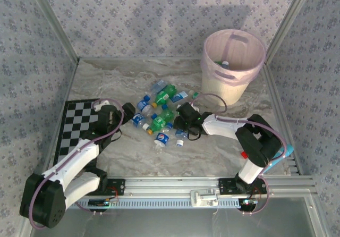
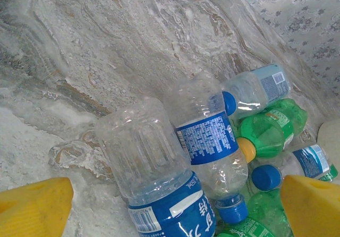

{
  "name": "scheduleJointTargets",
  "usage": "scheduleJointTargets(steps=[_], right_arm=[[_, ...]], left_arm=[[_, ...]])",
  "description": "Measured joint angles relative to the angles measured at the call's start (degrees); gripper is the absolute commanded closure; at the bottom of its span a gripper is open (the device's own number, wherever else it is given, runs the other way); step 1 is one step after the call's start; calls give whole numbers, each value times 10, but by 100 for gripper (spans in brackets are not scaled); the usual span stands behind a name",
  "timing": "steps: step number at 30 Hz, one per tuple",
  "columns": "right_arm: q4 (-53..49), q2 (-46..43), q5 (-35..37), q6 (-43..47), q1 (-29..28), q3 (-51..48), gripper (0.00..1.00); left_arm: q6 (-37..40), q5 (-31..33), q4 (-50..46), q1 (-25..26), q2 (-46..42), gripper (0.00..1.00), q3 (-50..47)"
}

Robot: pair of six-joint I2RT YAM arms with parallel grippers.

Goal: Put the plastic bottles in the bin

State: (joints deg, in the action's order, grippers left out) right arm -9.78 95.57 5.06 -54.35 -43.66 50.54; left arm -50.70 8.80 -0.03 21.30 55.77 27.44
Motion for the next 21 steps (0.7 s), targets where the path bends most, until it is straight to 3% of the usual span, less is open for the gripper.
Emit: scheduleJointTargets(steps=[13,21], right_arm=[[25,-3,-3,9,-5,-6,48],[81,-47,-28,92,-23,-10,49]], left_arm=[[0,0,0,0,0,0,0],[2,-21,7,0,7,0,0]])
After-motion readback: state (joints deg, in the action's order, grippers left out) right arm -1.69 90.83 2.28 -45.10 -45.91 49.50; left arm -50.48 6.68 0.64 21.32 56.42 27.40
